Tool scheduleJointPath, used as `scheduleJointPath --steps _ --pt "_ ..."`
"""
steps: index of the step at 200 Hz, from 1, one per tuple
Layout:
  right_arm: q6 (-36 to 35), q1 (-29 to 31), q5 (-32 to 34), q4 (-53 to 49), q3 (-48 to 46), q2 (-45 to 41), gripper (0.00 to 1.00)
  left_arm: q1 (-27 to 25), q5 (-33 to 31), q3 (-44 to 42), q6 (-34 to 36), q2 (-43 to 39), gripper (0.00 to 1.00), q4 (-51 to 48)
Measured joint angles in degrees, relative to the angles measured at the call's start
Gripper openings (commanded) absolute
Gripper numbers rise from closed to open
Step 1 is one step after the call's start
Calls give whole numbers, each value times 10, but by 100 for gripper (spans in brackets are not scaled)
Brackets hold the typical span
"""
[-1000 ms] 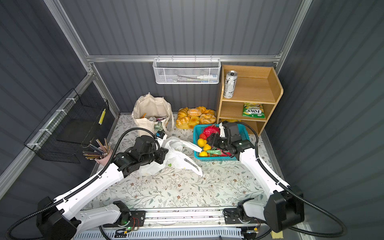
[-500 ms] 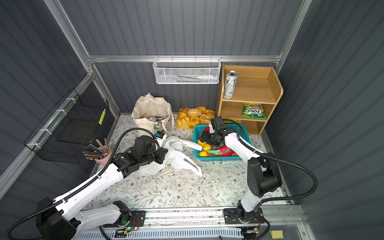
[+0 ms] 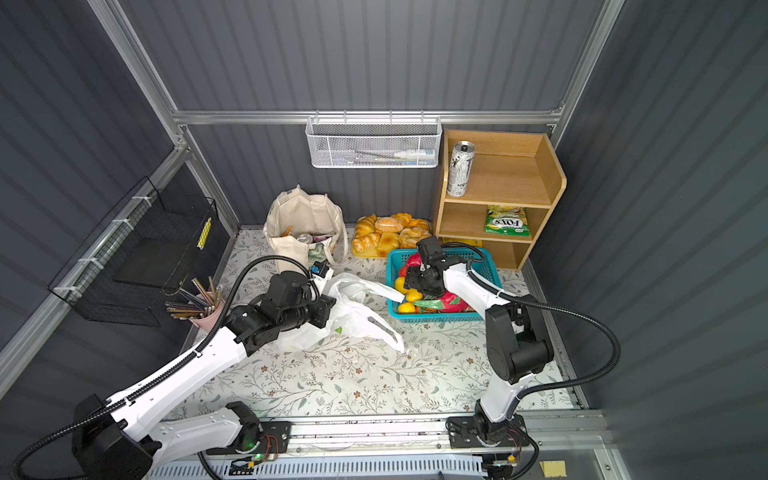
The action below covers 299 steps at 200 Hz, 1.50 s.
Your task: Place the mixed food into the grocery bags and tie them
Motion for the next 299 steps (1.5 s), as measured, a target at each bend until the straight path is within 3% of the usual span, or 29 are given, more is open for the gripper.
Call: scheduleJointPath --steps 139,185,202,299 --pt "7 37 -13 26 62 77 73 0 0 -3 0 5 0 19" --pt "5 37 -9 26 64 81 60 0 0 -4 -2 5 0 19" --pt "2 35 -8 39 47 71 52 0 0 -5 -3 5 0 19" --pt "21 30 -23 48 -46 -75 46 0 2 -5 -9 5 0 19"
